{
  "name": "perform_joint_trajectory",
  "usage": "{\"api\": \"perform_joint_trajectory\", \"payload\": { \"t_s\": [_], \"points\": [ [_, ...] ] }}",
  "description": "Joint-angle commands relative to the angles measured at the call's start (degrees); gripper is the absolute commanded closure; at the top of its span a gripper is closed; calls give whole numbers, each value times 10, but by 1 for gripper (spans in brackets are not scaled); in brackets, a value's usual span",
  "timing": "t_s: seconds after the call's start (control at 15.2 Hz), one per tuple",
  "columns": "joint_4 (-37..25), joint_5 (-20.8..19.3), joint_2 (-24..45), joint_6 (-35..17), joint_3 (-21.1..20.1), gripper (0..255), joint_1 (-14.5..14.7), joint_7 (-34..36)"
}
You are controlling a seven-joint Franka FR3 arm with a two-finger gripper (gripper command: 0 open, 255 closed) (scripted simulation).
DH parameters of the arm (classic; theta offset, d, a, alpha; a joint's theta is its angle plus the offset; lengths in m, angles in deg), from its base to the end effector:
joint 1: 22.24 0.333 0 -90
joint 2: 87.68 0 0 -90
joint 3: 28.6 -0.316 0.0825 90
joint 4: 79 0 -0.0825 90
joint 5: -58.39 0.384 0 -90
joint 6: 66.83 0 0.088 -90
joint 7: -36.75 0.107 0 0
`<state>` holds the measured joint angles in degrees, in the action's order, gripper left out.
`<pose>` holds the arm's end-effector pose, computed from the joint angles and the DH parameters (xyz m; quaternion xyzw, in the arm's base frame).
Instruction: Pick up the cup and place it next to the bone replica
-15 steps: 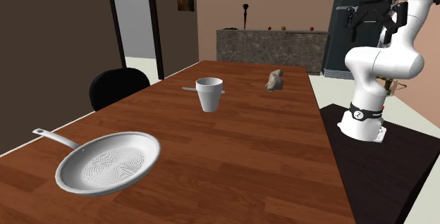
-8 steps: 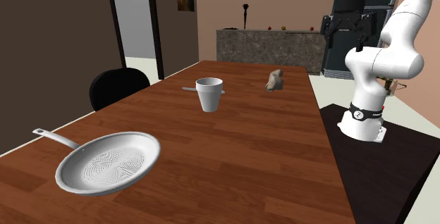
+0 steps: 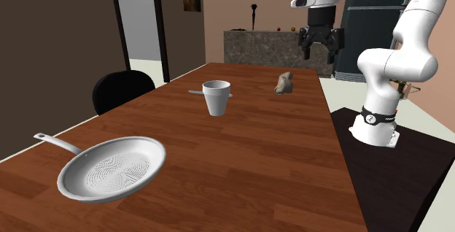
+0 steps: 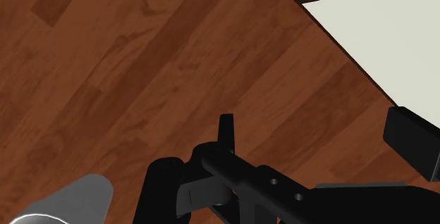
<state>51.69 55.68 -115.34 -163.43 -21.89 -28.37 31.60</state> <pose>0.3832 -0.0975 0.5273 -0.9968 0.0547 0.0561 0.0123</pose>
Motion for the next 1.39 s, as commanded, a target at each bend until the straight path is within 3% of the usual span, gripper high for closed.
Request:
{"api": "perform_joint_trajectory", "payload": {
  "t_s": [0.0, 0.59, 1.32],
  "points": [
    [-13, -8, 32, -23, 15, 0, -6, -20],
    [-110, -9, 191, -101, 76, 0, -30, -107],
    [-310, 49, 416, -136, 116, 0, -79, -214]
  ]
}}
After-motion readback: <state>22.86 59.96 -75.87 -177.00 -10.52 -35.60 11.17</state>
